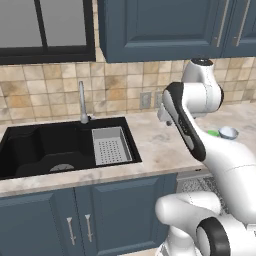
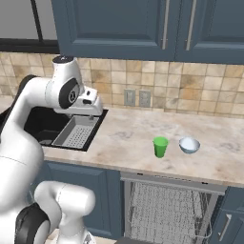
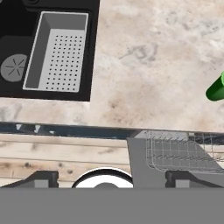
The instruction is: Pick up the cup and bowl from the counter, place them in the dishwasher, and close the dishwasher door.
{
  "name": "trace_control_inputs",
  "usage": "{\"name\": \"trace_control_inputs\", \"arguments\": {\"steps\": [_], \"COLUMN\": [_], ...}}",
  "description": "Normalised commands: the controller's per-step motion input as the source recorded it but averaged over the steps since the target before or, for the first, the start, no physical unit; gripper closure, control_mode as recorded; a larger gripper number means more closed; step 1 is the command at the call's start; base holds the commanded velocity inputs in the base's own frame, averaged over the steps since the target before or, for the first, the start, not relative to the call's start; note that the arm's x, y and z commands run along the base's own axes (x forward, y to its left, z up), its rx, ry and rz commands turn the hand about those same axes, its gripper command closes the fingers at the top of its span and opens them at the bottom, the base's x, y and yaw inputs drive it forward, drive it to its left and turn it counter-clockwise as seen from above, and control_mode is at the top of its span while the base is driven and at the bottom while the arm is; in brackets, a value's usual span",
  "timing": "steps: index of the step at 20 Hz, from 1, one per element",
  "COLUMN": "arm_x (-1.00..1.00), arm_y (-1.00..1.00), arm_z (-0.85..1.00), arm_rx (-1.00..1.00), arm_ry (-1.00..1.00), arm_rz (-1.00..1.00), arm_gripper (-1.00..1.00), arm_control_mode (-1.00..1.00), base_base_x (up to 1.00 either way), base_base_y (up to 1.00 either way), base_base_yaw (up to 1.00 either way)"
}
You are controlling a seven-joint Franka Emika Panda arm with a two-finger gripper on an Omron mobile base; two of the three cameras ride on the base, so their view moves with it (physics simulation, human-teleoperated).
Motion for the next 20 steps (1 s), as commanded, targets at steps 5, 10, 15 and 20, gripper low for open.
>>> {"name": "trace_control_inputs", "arguments": {"steps": [5,10,15,20], "arm_x": [-0.29,-0.09,0.0,0.0], "arm_y": [0.0,-0.09,-0.21,-0.31], "arm_z": [-0.3,-0.25,-0.21,-0.17], "arm_rx": [0.0,0.0,0.0,0.0], "arm_ry": [-0.03,-0.01,0.0,-0.01], "arm_rz": [0.0,0.0,0.0,0.0], "arm_gripper": [-1.0,-1.0,-1.0,-1.0], "arm_control_mode": [-1.0,-1.0,-1.0,-1.0], "base_base_x": [0.0,0.0,0.0,0.0], "base_base_y": [0.0,0.0,0.0,0.0], "base_base_yaw": [0.0,0.0,0.0,0.0]}}
